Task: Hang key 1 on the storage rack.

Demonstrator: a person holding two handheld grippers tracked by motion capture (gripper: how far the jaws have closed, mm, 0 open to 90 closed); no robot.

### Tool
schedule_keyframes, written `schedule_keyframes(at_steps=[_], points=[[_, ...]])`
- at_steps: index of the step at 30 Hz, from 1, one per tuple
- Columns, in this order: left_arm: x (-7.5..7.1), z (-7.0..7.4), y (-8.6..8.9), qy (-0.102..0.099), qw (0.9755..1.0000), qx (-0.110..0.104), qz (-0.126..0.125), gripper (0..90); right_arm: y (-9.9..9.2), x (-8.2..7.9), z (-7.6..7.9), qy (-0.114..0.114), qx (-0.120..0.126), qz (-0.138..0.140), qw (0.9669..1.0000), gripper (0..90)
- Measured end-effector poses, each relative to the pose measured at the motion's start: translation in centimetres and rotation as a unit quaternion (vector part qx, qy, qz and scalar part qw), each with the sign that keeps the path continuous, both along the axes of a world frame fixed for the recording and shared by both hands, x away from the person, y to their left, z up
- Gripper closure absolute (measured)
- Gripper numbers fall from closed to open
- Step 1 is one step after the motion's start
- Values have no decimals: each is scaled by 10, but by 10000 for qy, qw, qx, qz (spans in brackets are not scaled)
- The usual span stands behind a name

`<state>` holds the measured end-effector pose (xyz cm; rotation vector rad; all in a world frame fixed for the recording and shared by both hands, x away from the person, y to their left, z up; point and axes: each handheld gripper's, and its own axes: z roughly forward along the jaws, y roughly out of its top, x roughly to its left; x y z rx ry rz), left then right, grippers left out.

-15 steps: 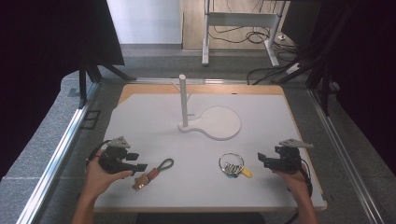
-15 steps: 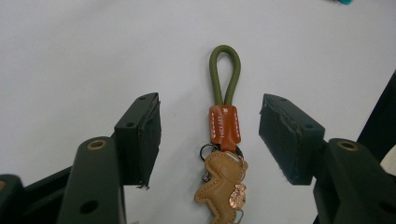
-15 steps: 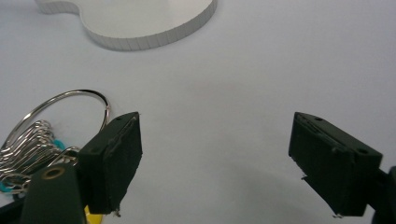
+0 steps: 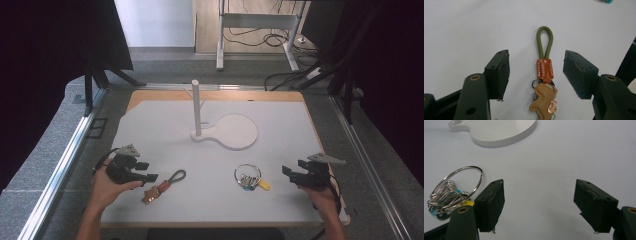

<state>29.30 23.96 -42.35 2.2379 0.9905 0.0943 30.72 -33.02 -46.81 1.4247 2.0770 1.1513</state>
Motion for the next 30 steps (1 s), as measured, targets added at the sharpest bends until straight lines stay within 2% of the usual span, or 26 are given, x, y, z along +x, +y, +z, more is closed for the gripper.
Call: schedule_keyframes(at_steps=[10,12,14,15,19,25,30], points=[[4,2,-1,29,10000,19,-41,385,5,3,-8,185,-138,245,9994,260],[4,3,-5,33,9998,146,-135,385,4,1,-6,154,-104,236,9995,262],[4,2,-7,52,9998,159,-146,385,3,1,-5,145,-95,226,9996,263],[3,2,-10,100,9993,278,-244,386,2,0,-3,120,-88,196,9997,264],[2,5,-19,218,9977,535,-360,389,2,0,-2,113,-83,173,9998,265],[-2,9,-34,346,9954,755,-470,405,6,3,3,30,-89,218,9997,267],[1,3,-41,557,9910,1091,-536,420,11,2,2,34,-137,312,9994,267]])
